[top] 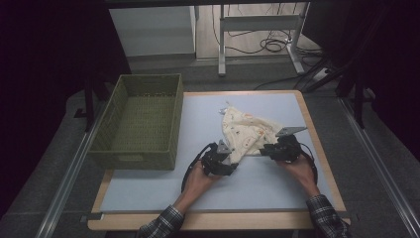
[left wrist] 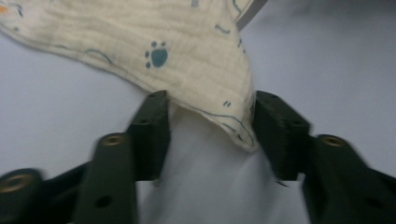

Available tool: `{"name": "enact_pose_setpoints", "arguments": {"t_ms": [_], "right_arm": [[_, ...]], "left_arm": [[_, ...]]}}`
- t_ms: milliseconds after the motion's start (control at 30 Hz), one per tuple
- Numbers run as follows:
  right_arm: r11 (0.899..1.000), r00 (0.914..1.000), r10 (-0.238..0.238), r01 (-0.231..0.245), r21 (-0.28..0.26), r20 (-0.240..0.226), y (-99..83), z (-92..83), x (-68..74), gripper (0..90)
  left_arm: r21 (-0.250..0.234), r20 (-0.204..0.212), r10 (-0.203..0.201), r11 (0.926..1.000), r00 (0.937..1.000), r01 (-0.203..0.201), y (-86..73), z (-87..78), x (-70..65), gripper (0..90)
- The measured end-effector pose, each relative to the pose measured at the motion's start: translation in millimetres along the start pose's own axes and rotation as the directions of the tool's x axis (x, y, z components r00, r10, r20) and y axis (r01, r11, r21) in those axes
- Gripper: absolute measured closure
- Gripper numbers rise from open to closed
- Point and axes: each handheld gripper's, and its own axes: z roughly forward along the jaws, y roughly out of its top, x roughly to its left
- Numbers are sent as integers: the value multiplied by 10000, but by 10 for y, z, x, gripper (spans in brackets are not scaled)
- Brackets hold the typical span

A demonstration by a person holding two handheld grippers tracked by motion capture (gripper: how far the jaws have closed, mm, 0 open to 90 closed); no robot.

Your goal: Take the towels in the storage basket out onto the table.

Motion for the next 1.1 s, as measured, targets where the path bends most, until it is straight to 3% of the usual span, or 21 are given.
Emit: {"name": "enact_pose_setpoints", "arguments": {"t_ms": [67, 100, 167, 200, 333, 400, 433, 600, 633, 733, 800, 867, 967, 1100], "right_arm": [[9990, 9990, -371, 365, 244, 257, -10, 47, 20, 660], [9974, 9975, -582, 563, 450, 411, -16, 74, 30, 710], [9914, 9895, -1204, 1156, 617, 799, -41, 111, 61, 830], [9898, 9859, -1326, 1263, 662, 1022, -43, 107, 71, 871], [9902, 9855, -1240, 1154, 780, 1156, -34, 61, 66, 883], [9937, 9876, -1005, 935, 623, 1210, -42, -35, 29, 883], [9966, 9896, -742, 692, 439, 1233, -62, -163, -32, 883], [9975, 9802, -164, 24, 709, 1975, -199, -436, -237, 875], [9977, 9811, 41, -172, 661, 1933, -235, -473, -281, 869], [9985, 9837, 380, -441, 311, 1760, -284, -554, -308, 838], [9989, 9911, 466, -468, -18, 1251, -266, -633, -218, 798], [9997, 9943, 236, -231, -54, 1036, -216, -629, -106, 786], [10000, 9995, -17, 20, -84, 330, -142, -512, 59, 772], [9992, 9988, -297, 307, 248, -388, -108, -194, 257, 705]], "left_arm": [[-59, 68, -244, 9997, 9997, 245, 0, -10, 51, 665], [-16, 204, -359, 9994, 9991, 359, 6, -13, 81, 774], [-85, 90, -516, 9986, 9986, 517, 12, -38, 128, 855], [-203, 65, -591, 9980, 9982, 592, 15, -70, 160, 860], [-750, 7, -1044, 9917, 9945, 1041, 33, -213, 252, 862], [-1022, -62, -1230, 9873, 9924, 1217, 45, -324, 306, 862], [-1114, -277, -1324, 9854, 9908, 1286, 48, -410, 352, 860], [-974, -635, -1660, 9824, 9841, 1594, 7, -457, 458, 854], [-778, -711, -1877, 9802, 9797, 1821, -30, -411, 507, 850], [-597, -746, -1909, 9806, 9788, 1867, -65, -353, 540, 841], [-500, -750, -2014, 9789, 9766, 1980, -89, -299, 582, 842], [-508, -755, -2064, 9779, 9756, 2030, -89, -287, 597, 843], [-455, -741, -2039, 9785, 9762, 2009, -89, -274, 600, 841], [-347, -718, -2073, 9781, 9756, 2053, -101, -259, 602, 829]]}}
